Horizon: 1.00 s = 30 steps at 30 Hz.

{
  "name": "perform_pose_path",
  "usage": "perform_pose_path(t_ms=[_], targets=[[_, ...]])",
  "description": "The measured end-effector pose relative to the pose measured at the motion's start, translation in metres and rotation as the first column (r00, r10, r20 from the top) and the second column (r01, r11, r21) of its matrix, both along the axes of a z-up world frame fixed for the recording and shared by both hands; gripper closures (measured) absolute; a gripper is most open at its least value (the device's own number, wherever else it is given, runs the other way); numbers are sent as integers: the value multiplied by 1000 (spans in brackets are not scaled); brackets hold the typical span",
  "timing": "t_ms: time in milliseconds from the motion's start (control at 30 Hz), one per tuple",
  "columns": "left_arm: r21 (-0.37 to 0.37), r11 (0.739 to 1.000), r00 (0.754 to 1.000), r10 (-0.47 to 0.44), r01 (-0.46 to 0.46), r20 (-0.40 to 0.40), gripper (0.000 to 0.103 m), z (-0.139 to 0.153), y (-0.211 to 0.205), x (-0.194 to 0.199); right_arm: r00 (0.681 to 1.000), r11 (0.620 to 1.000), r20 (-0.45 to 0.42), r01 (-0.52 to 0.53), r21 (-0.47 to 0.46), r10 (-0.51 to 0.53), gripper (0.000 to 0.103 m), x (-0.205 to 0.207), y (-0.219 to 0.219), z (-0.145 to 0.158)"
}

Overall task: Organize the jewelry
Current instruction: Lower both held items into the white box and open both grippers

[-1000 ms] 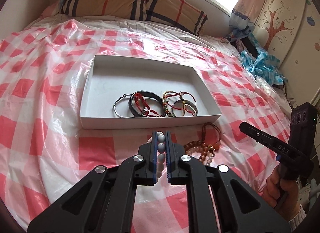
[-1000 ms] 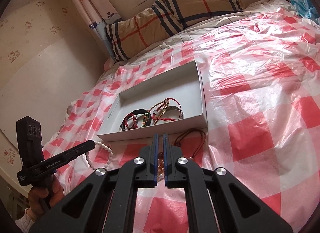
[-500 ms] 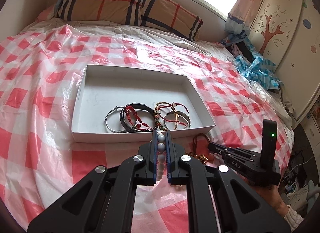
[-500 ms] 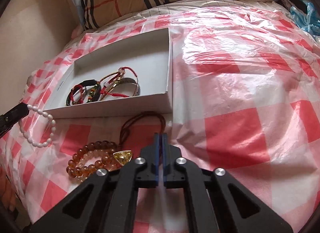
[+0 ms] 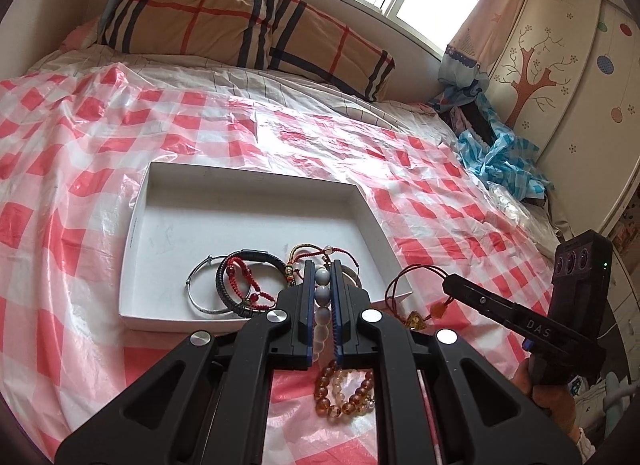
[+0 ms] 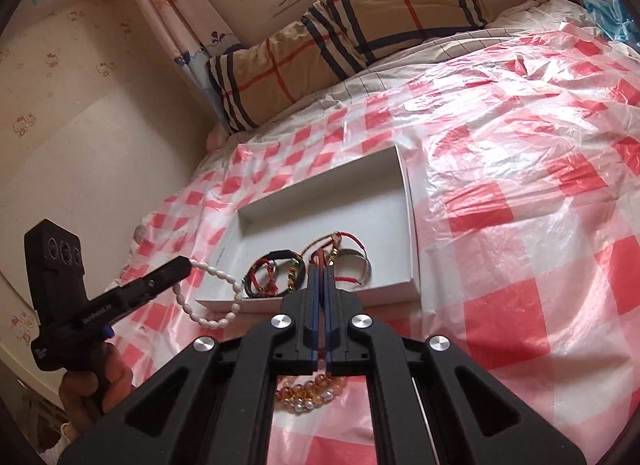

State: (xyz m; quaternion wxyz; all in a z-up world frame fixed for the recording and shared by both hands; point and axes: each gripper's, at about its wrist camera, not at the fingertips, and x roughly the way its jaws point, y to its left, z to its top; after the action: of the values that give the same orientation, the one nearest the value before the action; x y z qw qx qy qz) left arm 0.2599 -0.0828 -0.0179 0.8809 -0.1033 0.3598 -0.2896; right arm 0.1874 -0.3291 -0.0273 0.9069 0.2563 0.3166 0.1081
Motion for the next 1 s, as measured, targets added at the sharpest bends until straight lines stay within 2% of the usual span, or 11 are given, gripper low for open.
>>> perform_pose_path(t_ms=[233, 467, 600, 700, 767, 800, 833, 933, 1000], targets=[[-36, 999, 1000, 2, -3, -4, 96, -2, -8, 21, 999, 999, 32, -44, 28, 43, 100, 35, 23, 8], [-51, 998, 999, 22, -23, -32, 96, -18, -7, 42, 998, 997, 13, -68, 34, 67, 100, 64, 40, -6], [84, 992, 991, 100, -93, -85, 96, -44, -10, 59, 995, 999, -97, 3, -53, -8, 100, 79, 35, -30], [99, 986, 985, 144, -134, -98, 95, -51, 1, 56, 993, 997, -101, 57, -43, -62, 100, 65, 18, -35], [116, 983, 986, 151, -142, -73, 87, -49, 4, 48, 992, 996, -99, 76, -46, -80, 94, 52, 9, -35], [122, 982, 987, 151, -143, -62, 85, -47, 5, 42, 991, 996, -100, 82, -46, -87, 82, 45, 6, -35], [127, 983, 989, 143, -136, -49, 81, -44, 5, 35, 990, 994, -101, 91, -53, -96, 73, 36, 3, -34], [154, 987, 999, 54, -52, -8, 75, -37, -4, 9, 988, 993, -115, 90, -82, -99, 73, 14, 0, -37], [193, 981, 1000, -17, 20, -18, 74, -40, -16, -5, 985, 992, -147, 80, -93, -93, 72, 6, 0, -44]])
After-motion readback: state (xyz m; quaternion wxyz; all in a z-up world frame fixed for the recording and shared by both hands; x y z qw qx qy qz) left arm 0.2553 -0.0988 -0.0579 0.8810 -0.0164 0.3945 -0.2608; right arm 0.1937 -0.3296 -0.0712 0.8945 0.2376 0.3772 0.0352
